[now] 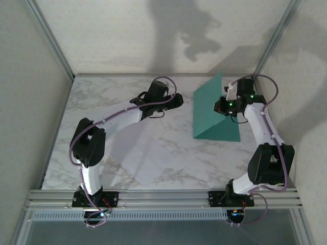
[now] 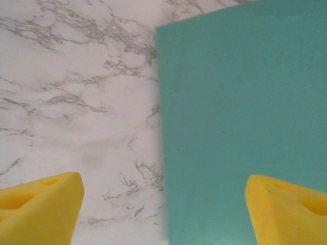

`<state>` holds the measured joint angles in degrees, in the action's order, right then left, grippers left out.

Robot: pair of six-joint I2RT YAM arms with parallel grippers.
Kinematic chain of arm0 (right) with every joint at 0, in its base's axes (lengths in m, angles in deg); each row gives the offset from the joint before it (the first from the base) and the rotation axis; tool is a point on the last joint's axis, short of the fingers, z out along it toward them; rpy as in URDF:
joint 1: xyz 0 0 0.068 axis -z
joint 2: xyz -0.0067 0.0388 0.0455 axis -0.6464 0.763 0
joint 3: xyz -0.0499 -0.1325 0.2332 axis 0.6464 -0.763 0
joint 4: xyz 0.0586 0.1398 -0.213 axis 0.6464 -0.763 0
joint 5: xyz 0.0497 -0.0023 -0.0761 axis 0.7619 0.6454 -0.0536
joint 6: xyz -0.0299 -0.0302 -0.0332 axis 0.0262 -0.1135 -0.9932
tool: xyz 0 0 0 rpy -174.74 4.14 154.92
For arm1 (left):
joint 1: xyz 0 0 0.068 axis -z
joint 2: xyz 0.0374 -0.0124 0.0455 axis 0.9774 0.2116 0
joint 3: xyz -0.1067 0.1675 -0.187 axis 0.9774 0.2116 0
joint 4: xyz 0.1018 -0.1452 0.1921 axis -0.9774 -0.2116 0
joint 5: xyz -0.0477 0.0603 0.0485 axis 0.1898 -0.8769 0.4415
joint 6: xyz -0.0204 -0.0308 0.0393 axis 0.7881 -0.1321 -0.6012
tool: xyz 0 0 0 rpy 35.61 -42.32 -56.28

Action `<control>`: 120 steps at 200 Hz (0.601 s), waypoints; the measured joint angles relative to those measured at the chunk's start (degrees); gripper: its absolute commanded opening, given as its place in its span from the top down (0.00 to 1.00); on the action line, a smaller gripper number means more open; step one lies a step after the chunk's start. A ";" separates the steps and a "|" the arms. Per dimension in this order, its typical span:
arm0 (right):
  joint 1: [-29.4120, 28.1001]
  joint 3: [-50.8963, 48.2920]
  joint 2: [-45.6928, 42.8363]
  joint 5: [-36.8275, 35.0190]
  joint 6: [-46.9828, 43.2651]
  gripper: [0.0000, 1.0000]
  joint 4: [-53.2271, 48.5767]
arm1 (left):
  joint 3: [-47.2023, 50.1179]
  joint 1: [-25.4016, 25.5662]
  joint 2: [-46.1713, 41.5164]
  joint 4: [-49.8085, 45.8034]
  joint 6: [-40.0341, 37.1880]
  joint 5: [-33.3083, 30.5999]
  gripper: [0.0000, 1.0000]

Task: Put the files into the folder

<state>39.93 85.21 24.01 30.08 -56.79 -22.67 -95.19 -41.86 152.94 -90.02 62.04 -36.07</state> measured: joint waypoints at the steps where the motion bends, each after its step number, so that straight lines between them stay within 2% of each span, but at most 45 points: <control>1: -0.04 0.13 -0.07 -0.09 -0.07 0.99 -0.17 | 0.07 0.00 -0.07 -0.02 0.00 -0.02 0.17; 38: -2.93 7.41 -1.22 -4.85 -4.15 0.98 -8.48 | 2.99 -1.03 -3.93 -0.96 -0.66 -1.68 0.16; 91: -7.96 12.22 -0.52 -11.06 -6.97 0.96 -16.65 | 6.86 -3.43 -8.44 -1.51 -0.87 -2.80 0.16; 120: -10.43 14.62 1.36 -14.19 -7.72 0.91 -19.23 | 8.57 -4.57 -10.82 -2.03 -0.96 -2.93 0.16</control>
<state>29.50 99.83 25.37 15.90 -64.51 -41.90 -86.62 -46.43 142.13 -92.05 61.08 -39.00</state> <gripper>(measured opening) 0.076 0.842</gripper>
